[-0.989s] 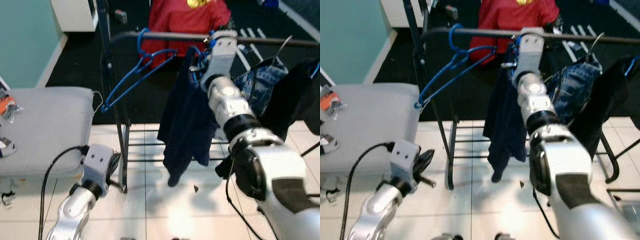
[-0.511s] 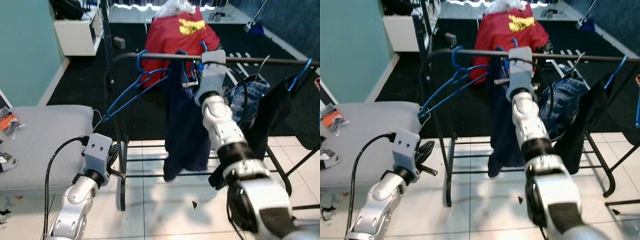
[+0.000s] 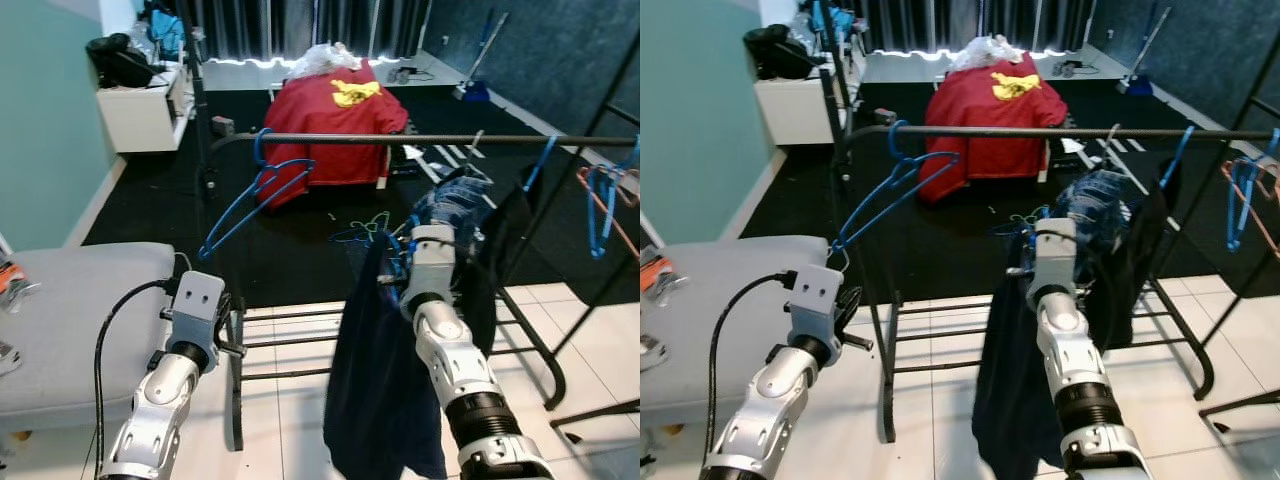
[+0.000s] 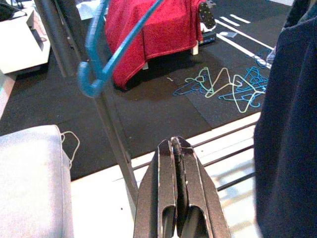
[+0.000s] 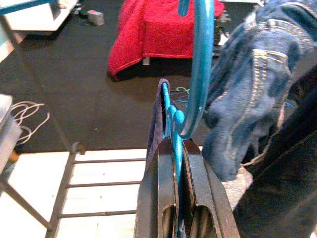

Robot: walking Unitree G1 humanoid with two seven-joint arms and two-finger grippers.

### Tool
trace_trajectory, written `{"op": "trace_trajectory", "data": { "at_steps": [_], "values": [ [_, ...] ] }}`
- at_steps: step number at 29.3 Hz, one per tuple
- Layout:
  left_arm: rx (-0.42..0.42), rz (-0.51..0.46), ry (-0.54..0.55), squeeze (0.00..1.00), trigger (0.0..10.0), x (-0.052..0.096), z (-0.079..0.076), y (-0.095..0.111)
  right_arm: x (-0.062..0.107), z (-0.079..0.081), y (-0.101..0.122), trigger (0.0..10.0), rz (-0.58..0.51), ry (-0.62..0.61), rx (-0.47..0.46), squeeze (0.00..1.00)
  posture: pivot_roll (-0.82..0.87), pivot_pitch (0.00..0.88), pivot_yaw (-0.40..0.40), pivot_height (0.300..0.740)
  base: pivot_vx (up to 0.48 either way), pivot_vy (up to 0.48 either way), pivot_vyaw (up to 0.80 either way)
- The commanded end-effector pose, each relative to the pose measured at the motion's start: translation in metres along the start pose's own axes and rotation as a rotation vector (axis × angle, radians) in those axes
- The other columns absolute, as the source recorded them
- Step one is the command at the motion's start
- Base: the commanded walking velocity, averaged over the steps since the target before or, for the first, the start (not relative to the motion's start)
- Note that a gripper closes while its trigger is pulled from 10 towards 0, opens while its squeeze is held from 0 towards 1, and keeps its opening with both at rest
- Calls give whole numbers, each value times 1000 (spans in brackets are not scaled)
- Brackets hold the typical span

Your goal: Hang hanger

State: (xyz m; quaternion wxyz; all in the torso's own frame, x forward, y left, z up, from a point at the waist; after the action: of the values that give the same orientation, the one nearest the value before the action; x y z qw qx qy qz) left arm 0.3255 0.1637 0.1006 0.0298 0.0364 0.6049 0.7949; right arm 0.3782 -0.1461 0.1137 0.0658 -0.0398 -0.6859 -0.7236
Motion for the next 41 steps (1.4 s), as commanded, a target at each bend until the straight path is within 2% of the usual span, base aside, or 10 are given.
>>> {"op": "trace_trajectory", "data": {
  "at_steps": [1,2,3,4,6,8,18,24,28,41],
  "values": [
    [13,12,39,0,10000,-2,5,-3,1,5,2,0,-16,26,-9,0,11,0,-42,740,0,0,0],
    [41,22,105,0,10000,-5,10,-4,2,4,-3,39,-25,37,1,0,9,0,-53,740,0,0,0],
    [58,23,117,0,10000,-5,10,-4,2,4,-4,9725,-32,43,11,0,9,0,-54,740,0,0,0],
    [63,20,119,0,10000,-5,10,-3,2,6,-2,10000,-47,43,24,0,9,0,-56,740,0,0,0],
    [67,15,115,0,10000,-5,8,-2,1,8,0,10000,-56,48,30,0,10,0,-56,740,0,0,0],
    [71,1,107,0,10000,-6,6,2,1,18,2,10000,-62,91,83,0,16,0,-56,740,0,0,0],
    [79,-23,103,0,10000,-8,2,8,1,27,3,10000,-69,124,99,0,21,0,-61,740,0,0,0],
    [81,-36,89,0,10000,-7,-1,11,0,27,3,10000,-78,126,104,0,23,0,-59,740,0,0,0],
    [77,-42,73,0,10000,-7,-4,13,0,26,2,10000,-76,116,61,0,24,0,-56,740,-252,0,0],
    [67,-46,66,0,10000,-7,-2,13,-1,28,3,10000,-73,114,32,0,26,0,-48,740,-258,0,0]
  ]
}}
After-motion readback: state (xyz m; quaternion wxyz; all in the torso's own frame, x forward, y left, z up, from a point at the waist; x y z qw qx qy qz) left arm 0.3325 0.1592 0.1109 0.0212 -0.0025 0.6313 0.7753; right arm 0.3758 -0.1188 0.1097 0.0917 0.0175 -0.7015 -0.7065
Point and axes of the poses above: a point about 5 cm out from each wrist's last joint towards the gripper, its own x axis pointing back from the gripper into the wrist, its own y axis along the axis of the wrist's last joint, z = x × y, the point moved 3 cm from there along -x, pointing out of the wrist towards the gripper, and after that the axes turned 7 degrees about -x, right-handed, at the moved point
